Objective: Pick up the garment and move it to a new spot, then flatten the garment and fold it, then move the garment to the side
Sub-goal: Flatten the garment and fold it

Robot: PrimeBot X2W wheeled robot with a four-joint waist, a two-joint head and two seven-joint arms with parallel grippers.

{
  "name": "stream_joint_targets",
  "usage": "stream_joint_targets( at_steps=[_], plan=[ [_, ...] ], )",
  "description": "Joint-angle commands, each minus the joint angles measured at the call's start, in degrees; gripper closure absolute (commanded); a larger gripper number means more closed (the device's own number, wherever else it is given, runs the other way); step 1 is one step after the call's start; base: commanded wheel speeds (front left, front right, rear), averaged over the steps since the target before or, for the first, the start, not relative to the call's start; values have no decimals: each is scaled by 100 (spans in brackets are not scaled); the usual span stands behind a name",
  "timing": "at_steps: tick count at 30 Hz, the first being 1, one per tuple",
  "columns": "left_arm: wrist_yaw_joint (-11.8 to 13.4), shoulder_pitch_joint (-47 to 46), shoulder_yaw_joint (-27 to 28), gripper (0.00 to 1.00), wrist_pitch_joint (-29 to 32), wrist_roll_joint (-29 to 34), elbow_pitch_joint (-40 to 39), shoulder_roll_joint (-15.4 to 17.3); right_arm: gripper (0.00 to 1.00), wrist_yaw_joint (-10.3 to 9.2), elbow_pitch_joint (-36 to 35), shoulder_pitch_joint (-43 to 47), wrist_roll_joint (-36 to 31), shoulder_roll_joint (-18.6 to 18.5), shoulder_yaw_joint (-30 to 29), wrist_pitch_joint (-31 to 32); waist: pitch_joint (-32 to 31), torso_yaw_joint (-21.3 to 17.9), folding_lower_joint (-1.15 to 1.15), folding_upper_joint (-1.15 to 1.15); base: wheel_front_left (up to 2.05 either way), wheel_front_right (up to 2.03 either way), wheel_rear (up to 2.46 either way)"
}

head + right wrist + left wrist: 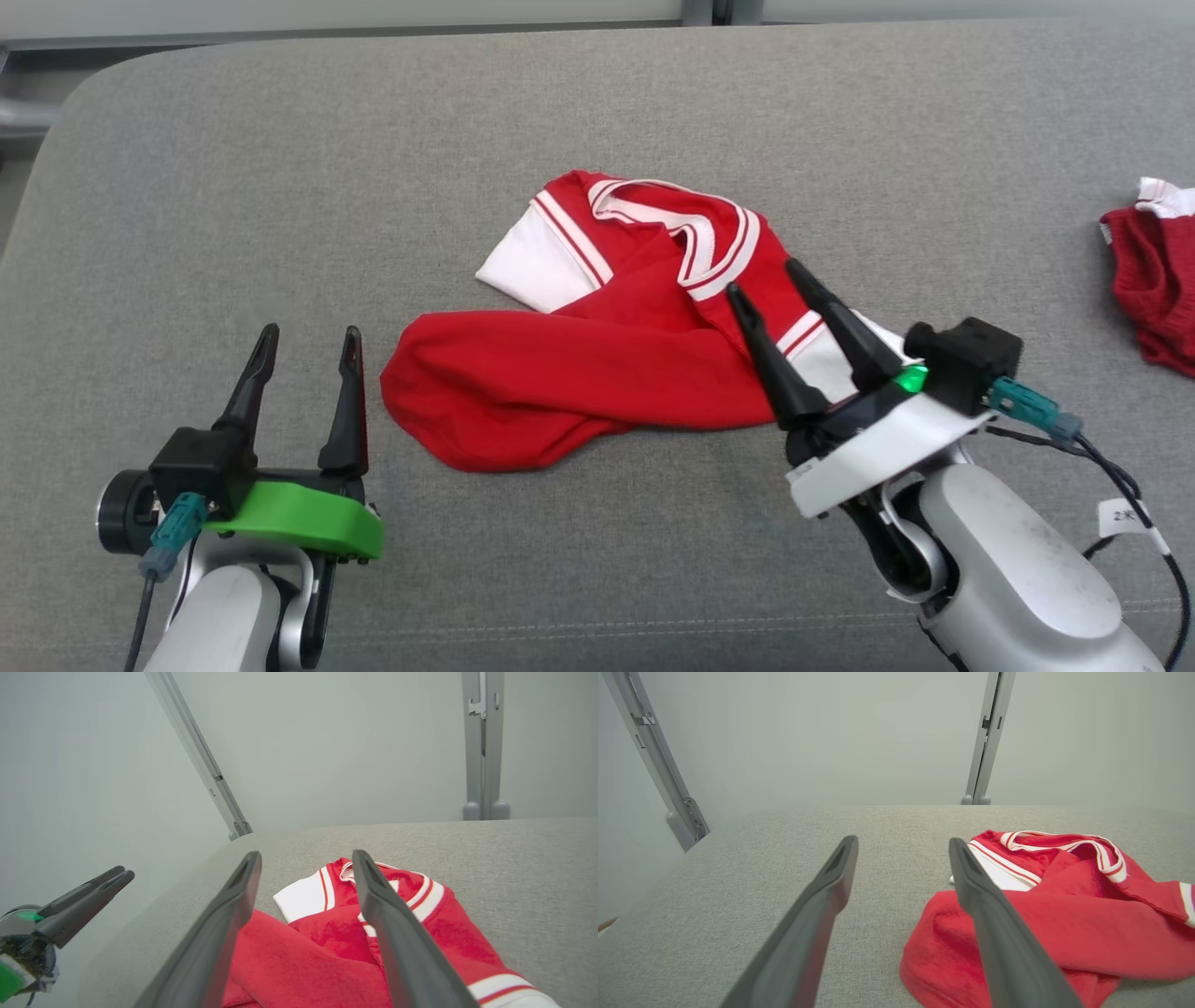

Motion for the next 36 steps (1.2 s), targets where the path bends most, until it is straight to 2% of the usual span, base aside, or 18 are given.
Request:
stream_joint_targets(
  at_steps=[1,8,16,25,36],
  plan=[
    [68,112,57,0,18,-16,-78,93,0,1,-176,307,-338,58,-432,-15,-193,-186,0,0,0,0,0],
    [281,442,173,0,141,-60,-324,248,0,2,-626,1195,-1492,234,-1833,-13,-512,-362,0,0,0,0,0],
    [444,822,157,0,250,-80,-524,300,0,2,-667,1782,-2038,339,-2550,43,-785,-406,0,0,0,0,0],
    [604,1231,148,0,358,-130,-754,374,0,1,-927,2523,-2347,395,-3115,332,-977,-422,0,0,0,0,0],
    [689,1321,94,0,455,-126,-927,405,0,1,-1160,2740,-2463,426,-3177,540,-991,-429,0,0,0,0,0]
  ],
)
